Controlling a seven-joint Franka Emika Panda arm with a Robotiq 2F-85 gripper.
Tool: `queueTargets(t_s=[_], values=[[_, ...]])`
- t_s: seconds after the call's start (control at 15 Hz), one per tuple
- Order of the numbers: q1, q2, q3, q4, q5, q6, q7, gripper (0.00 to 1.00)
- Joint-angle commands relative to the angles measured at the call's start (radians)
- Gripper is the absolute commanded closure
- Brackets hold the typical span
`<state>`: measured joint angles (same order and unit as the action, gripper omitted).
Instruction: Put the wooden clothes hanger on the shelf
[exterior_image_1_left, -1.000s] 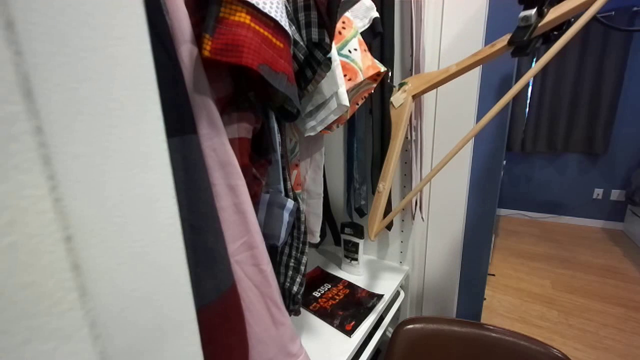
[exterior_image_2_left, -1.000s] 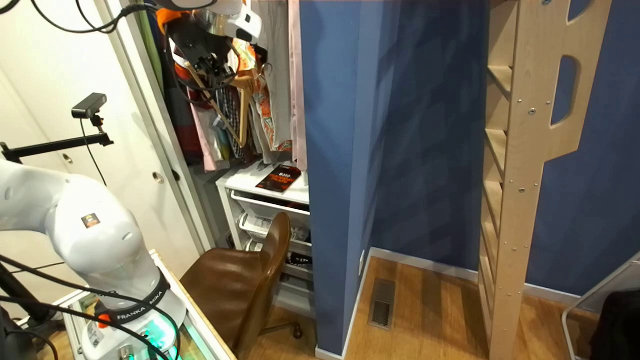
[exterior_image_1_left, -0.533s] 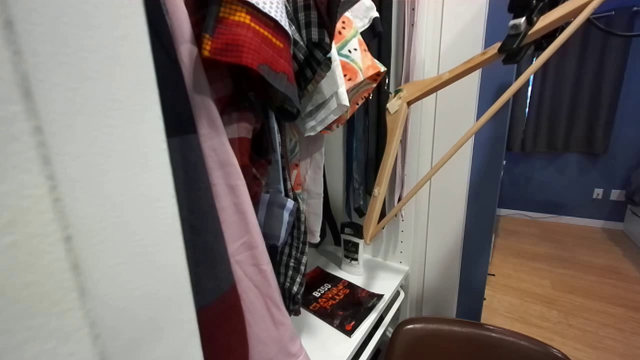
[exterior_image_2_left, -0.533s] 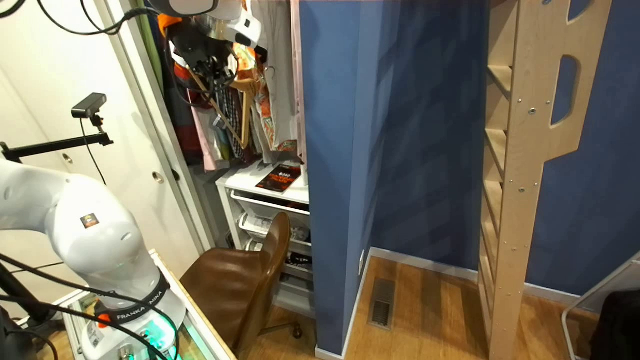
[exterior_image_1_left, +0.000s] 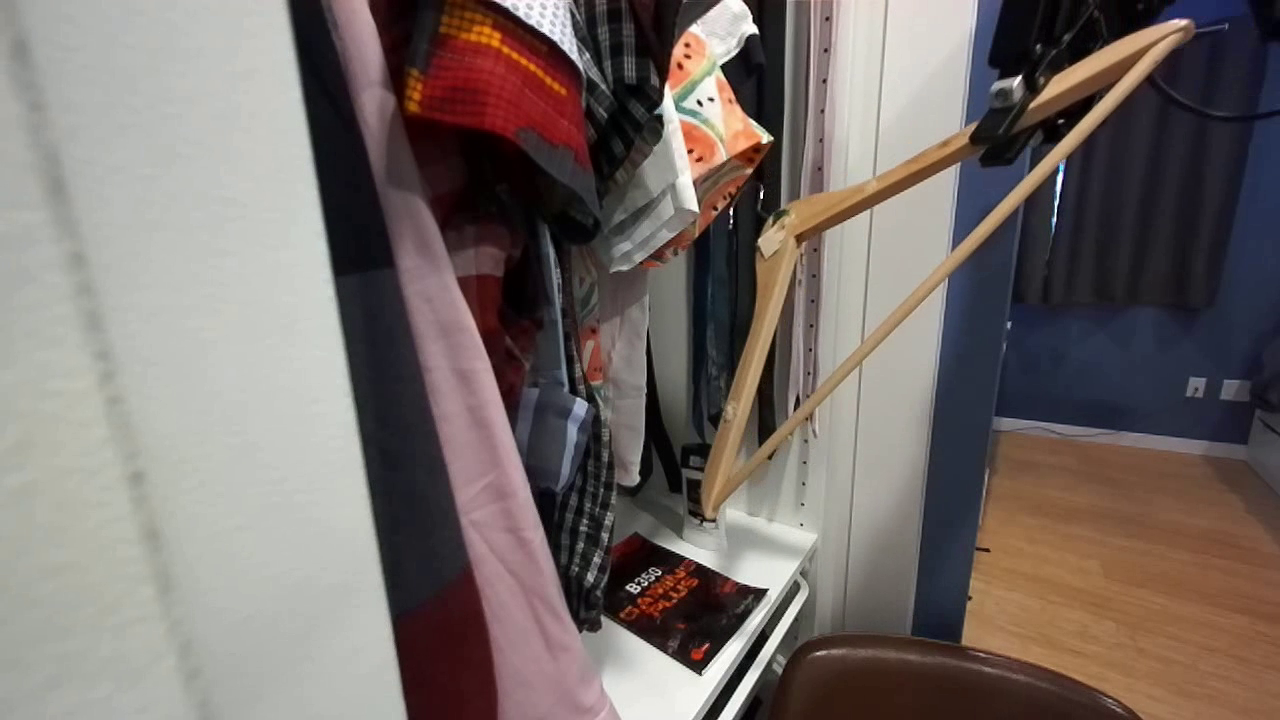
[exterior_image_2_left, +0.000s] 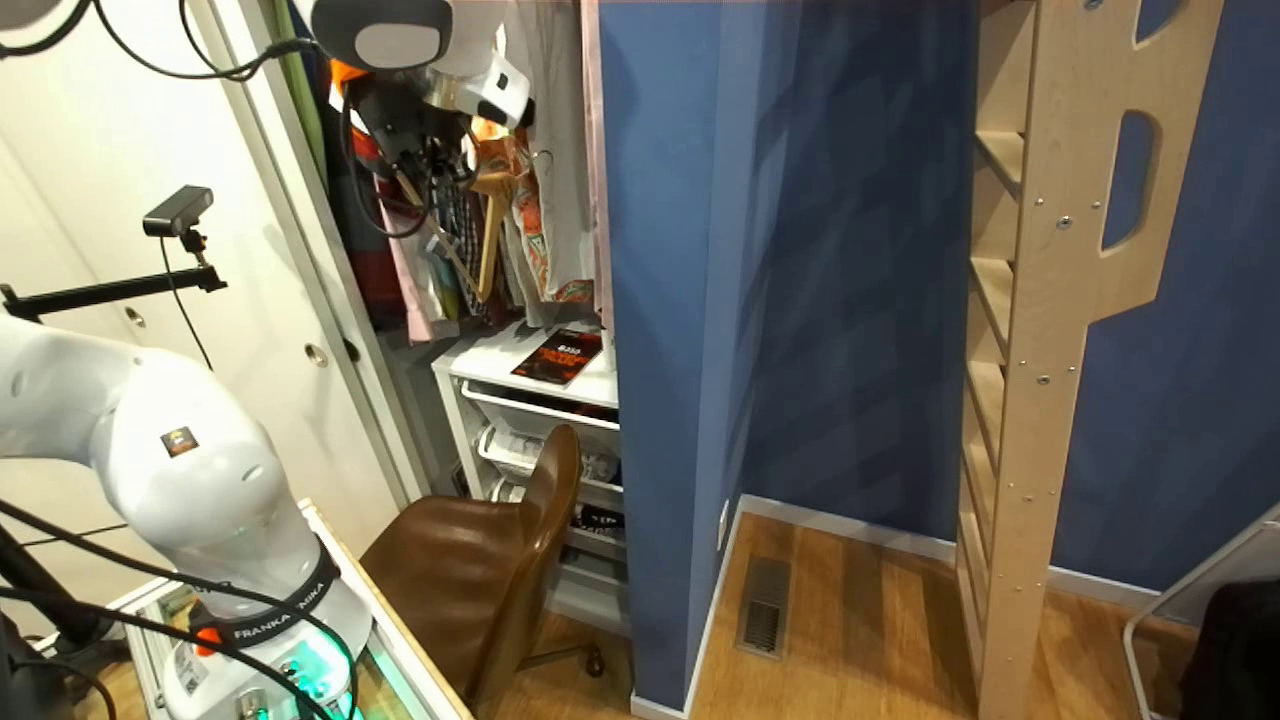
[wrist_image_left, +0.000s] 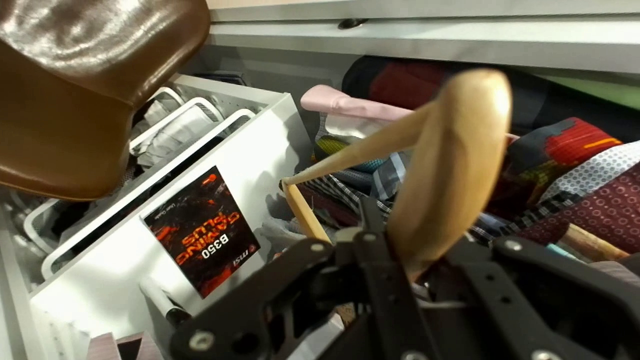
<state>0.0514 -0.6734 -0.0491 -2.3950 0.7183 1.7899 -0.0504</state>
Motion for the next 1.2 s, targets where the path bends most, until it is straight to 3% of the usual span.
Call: queueTargets(t_s=[0.0,0.8,1.13], values=[[-0.004,0.017,0.024,-0.081,0.122,0.094,-0.012,0.96],[0.015,0.144,0.104,-0.253,0.517,0.473,-0.089,0.96],[0.024,0.230,0.117,-0.251,0.630,0.466,-0.173,0.96]])
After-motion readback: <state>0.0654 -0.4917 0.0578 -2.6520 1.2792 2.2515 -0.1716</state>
